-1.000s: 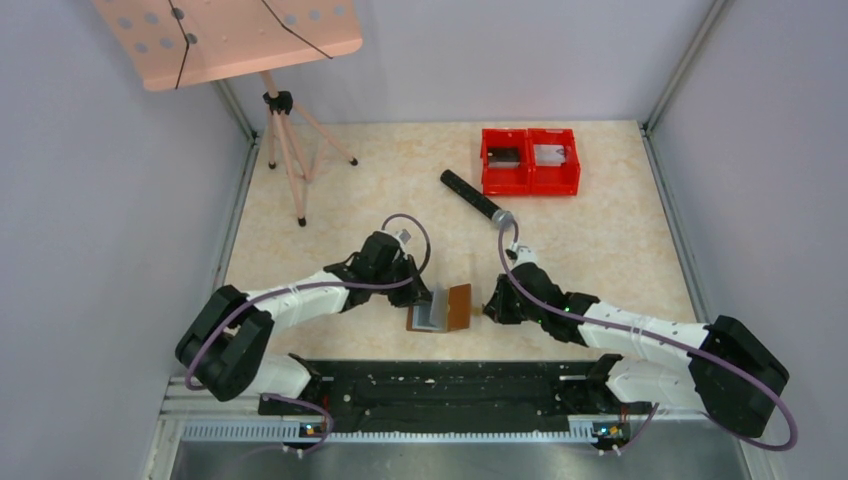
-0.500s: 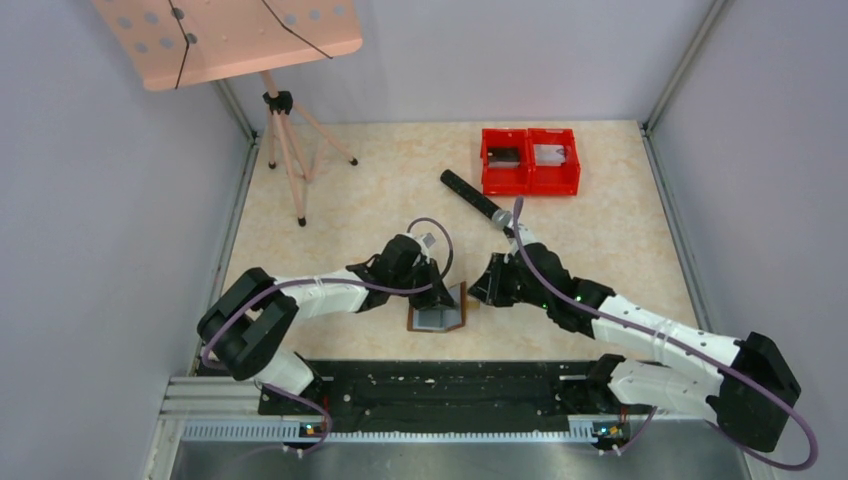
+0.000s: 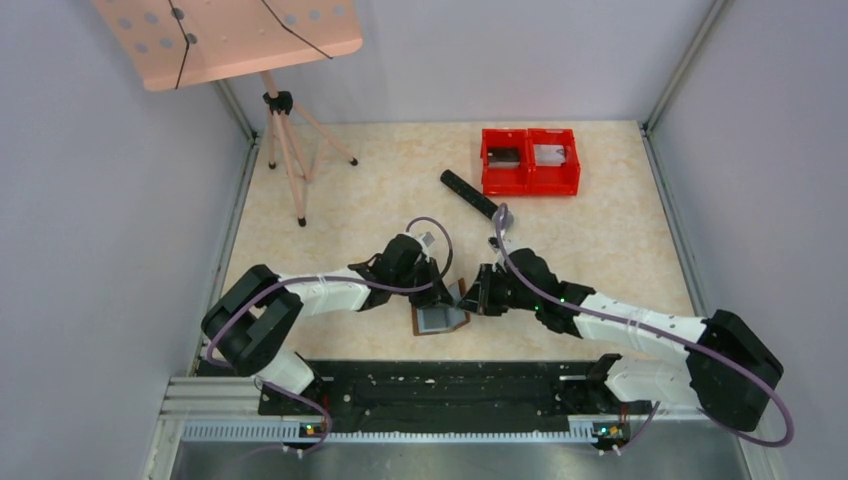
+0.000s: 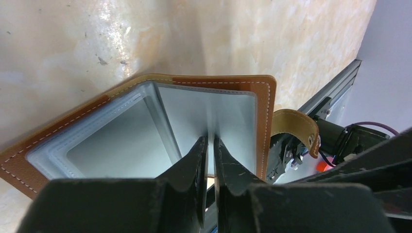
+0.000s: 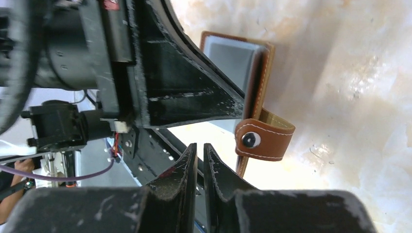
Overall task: Take the credit cards out of the card holder
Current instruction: Open the card holder at the center of the board.
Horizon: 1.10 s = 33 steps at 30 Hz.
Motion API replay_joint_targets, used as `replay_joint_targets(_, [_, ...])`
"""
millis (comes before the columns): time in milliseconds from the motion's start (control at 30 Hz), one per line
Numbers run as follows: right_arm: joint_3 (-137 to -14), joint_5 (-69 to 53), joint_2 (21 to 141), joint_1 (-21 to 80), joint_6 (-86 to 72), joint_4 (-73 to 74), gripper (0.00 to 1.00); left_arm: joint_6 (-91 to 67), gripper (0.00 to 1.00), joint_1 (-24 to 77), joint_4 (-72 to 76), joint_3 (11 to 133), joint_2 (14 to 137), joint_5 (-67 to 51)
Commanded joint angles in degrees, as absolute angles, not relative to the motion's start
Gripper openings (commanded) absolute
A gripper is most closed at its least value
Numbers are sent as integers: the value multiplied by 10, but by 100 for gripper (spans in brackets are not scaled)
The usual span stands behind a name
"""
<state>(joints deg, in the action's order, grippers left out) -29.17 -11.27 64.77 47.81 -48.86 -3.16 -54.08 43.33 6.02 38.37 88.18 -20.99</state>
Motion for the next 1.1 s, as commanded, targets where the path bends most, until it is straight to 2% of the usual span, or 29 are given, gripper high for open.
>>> replay_joint_targets(0, [-284, -144, 678, 474, -513, -101, 9, -538, 15, 436, 81, 398, 887, -200])
replay_joint_targets(267, [-268, -60, 711, 474, -505, -59, 6, -527, 16, 434, -3, 415, 851, -140])
replay_joint_targets(533, [-222, -16, 731, 474, -522, -74, 4, -526, 22, 431, -110, 407, 776, -70])
replay_joint_targets(700, [-213, -13, 740, 474, -526, -84, 3, -525, 22, 431, -132, 393, 748, -49])
replay_joint_targets(1067, [-201, -4, 737, 474, -534, -86, 3, -522, 17, 431, -131, 390, 778, -48])
